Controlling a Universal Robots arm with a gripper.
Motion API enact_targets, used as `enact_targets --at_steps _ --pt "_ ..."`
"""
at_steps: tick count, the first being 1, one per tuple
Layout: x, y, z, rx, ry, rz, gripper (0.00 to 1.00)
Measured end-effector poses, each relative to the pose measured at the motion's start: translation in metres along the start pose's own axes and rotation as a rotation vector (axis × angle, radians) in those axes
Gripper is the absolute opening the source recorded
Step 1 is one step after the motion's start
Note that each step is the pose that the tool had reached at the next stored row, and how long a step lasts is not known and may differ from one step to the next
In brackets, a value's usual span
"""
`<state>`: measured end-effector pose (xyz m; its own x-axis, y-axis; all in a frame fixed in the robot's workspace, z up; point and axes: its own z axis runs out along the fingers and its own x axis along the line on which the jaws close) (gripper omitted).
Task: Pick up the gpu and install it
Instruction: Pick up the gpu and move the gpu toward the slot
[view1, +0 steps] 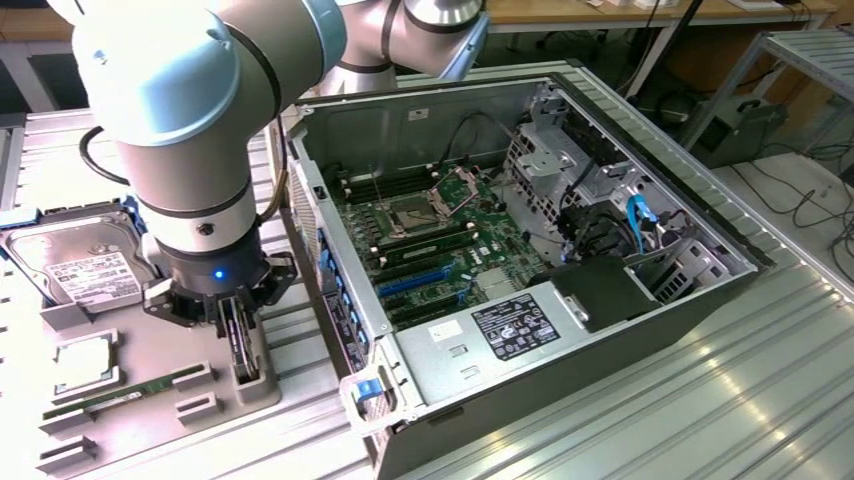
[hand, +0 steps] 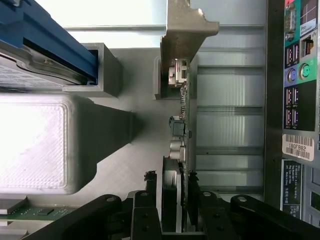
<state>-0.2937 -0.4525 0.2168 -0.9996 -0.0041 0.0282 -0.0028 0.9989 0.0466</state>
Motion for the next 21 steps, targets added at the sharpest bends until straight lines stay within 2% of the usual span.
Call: enact_targets --at_steps 9,10,21 --pt "0.0 -0.0001 0.0004 0.0001 0.0001 0.0 0.35" --pt "0.0 -0.0001 0.0004 0.0001 0.0001 0.0 0.28" --pt "0.0 -0.0001 0.0007 0.0001 0.0001 0.0 0.28"
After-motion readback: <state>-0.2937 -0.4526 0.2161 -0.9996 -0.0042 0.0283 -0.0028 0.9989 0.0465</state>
